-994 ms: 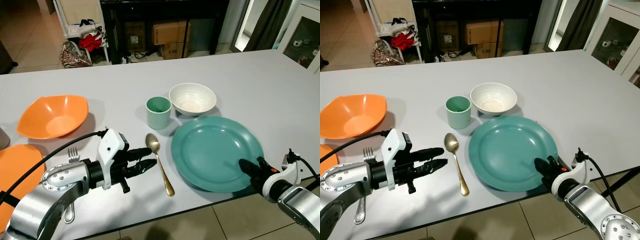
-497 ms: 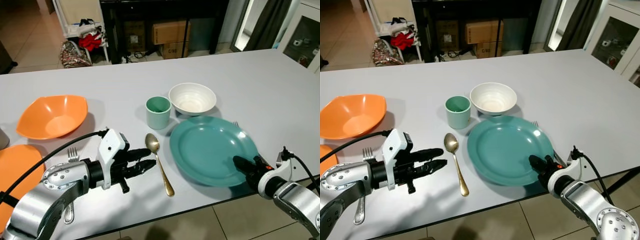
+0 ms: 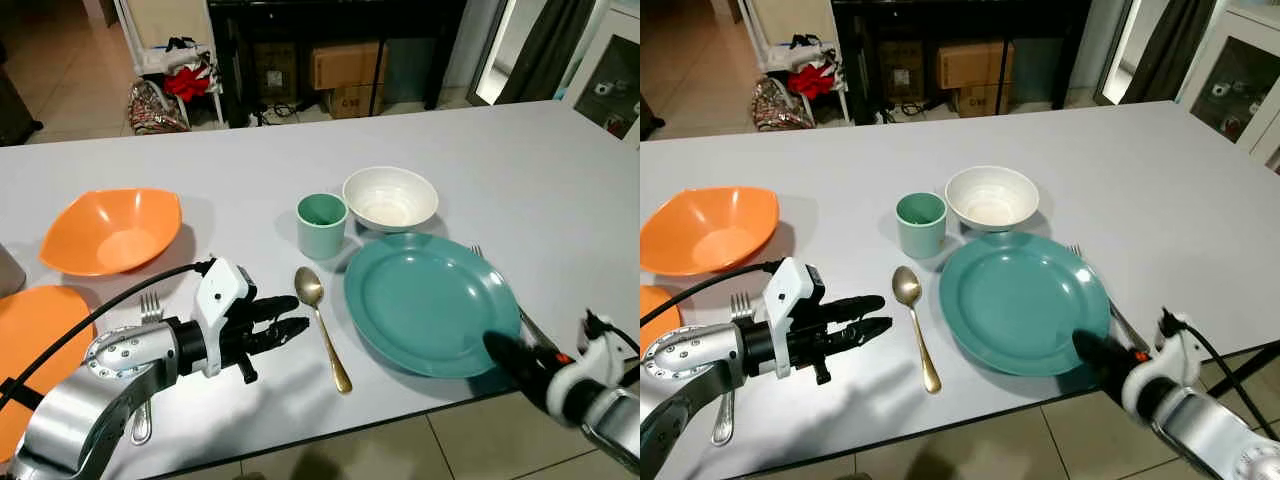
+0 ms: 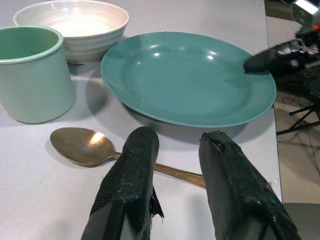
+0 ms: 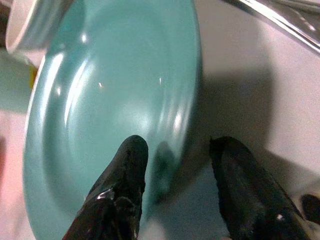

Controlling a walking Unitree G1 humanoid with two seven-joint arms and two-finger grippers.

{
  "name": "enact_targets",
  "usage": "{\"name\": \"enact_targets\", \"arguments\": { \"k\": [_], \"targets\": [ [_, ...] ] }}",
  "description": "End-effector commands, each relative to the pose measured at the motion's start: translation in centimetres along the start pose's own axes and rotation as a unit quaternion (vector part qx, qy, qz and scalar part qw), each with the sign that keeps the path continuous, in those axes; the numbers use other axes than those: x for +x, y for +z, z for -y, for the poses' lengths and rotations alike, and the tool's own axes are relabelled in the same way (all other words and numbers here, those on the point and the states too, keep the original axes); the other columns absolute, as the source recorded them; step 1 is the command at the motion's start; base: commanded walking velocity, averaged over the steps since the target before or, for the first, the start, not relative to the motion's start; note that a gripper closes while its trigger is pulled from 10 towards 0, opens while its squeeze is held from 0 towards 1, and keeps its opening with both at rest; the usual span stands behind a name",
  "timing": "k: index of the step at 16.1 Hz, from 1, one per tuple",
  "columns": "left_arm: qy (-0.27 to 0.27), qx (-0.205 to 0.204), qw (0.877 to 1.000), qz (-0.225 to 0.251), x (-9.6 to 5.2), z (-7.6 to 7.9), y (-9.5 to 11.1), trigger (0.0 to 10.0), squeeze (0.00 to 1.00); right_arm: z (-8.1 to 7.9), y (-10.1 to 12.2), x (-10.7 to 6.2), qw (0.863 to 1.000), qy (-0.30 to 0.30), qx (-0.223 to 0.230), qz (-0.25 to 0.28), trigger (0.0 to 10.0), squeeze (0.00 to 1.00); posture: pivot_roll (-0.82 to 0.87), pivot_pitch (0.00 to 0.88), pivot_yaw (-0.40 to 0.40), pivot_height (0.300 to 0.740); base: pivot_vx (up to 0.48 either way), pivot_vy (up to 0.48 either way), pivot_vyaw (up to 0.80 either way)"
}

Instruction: Setting the table

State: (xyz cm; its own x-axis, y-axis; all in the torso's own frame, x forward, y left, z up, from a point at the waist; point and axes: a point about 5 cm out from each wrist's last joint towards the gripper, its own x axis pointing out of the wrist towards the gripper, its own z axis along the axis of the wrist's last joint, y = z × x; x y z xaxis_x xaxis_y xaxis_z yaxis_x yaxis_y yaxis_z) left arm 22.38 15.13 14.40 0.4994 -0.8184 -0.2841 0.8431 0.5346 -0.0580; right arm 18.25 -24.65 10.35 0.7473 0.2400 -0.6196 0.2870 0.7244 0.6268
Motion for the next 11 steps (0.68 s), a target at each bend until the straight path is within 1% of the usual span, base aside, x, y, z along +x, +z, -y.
{"name": "enact_targets", "arguments": {
  "k": [1,2,3,4,6,7,8,9,10,11],
  "targets": [
    [-0.003,0.009,1.0,0.001,0.2,0.0,0.2,10.0,0.0,-0.4,0.0,-0.5,1.0,0.009,-0.015,-0.006,10.0,1.0,-0.07,0.0,-0.008,0.74,0.0,0.0,0.0],
    [-0.001,0.01,1.0,0.007,0.3,-0.2,0.5,10.0,0.0,-0.4,0.5,-1.7,0.999,0.004,-0.047,-0.004,10.0,1.0,-0.08,0.0,-0.006,0.74,0.0,0.0,0.0],
    [-0.001,0.01,1.0,0.008,0.4,-0.3,0.6,10.0,0.0,-0.3,0.7,-2.1,0.998,0.002,-0.057,-0.002,10.0,1.0,-0.08,0.0,-0.006,0.74,0.0,0.0,0.0],
    [-0.002,0.011,1.0,0.013,0.4,-0.3,0.7,10.0,0.0,-0.2,1.5,-3.5,0.996,-0.006,-0.094,-0.002,10.0,1.0,-0.09,0.0,0.001,0.74,0.0,0.0,0.0],
    [-0.004,0.013,1.0,0.018,0.5,-0.2,0.8,10.0,0.0,-0.1,3.2,-6.3,0.985,-0.029,-0.173,-0.004,10.0,1.0,-0.1,0.0,0.004,0.74,0.0,0.0,0.0],
    [-0.004,0.013,1.0,0.019,0.5,-0.2,0.8,10.0,0.0,-0.2,3.6,-6.7,0.982,-0.033,-0.184,0.001,10.0,1.0,-0.11,0.0,0.003,0.74,0.0,0.0,0.0],
    [0.0,0.016,1.0,0.024,0.7,-0.3,0.9,10.0,0.0,-0.3,5.2,-7.5,0.974,-0.053,-0.218,0.023,10.0,1.0,-0.11,0.0,-0.001,0.74,0.0,0.0,0.0],
    [0.001,0.018,1.0,0.025,0.7,-0.3,1.0,10.0,0.0,-0.3,5.6,-7.7,0.971,-0.06,-0.228,0.03,10.0,1.0,-0.11,0.0,-0.001,0.74,0.0,0.0,0.0],
    [0.008,0.025,0.999,0.03,0.9,-0.4,1.1,10.0,0.0,-0.1,7.0,-7.7,0.958,-0.096,-0.263,0.063,10.0,1.0,-0.11,0.0,-0.005,0.74,0.0,0.0,0.0],
    [0.015,0.027,0.999,0.037,1.4,-0.5,1.3,10.0,0.0,0.5,8.8,-7.4,0.935,-0.144,-0.302,0.117,10.0,0.85,-0.11,0.0,-0.009,0.74,0.0,0.0,0.0]
  ]
}}
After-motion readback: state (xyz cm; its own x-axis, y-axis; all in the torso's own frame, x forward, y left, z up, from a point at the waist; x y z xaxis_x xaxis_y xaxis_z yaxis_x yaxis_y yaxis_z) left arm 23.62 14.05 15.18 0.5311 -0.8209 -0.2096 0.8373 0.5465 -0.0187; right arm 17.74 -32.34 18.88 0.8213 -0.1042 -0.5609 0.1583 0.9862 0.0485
